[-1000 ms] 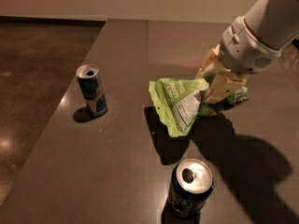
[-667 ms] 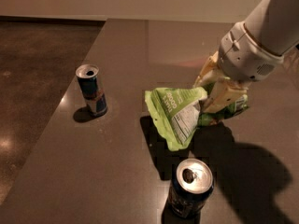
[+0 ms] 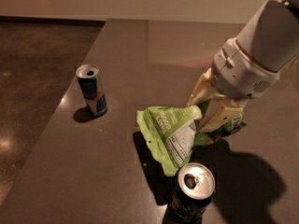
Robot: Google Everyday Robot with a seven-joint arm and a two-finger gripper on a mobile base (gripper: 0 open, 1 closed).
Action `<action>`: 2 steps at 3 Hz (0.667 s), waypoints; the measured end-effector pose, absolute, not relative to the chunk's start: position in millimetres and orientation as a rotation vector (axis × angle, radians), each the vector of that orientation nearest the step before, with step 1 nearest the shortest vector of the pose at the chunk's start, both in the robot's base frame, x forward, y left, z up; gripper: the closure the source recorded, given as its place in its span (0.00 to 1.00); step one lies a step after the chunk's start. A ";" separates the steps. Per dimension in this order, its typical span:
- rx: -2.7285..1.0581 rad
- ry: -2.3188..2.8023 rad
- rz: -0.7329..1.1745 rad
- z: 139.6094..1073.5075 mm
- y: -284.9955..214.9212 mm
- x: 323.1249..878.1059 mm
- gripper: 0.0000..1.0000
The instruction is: Move green rice chip bag near pepsi can
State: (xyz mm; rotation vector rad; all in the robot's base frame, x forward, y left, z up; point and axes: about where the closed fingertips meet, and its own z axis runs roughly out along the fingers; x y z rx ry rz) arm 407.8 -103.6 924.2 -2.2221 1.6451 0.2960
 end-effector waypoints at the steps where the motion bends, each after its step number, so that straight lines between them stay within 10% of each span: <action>1: -2.232 1.637 0.317 920.9 -94.6 397.7 0.82; 2: -2.238 1.627 0.334 917.1 -86.5 392.6 0.59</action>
Offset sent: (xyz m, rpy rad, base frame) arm -0.0219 0.0238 -0.0157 0.0177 0.0485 0.0356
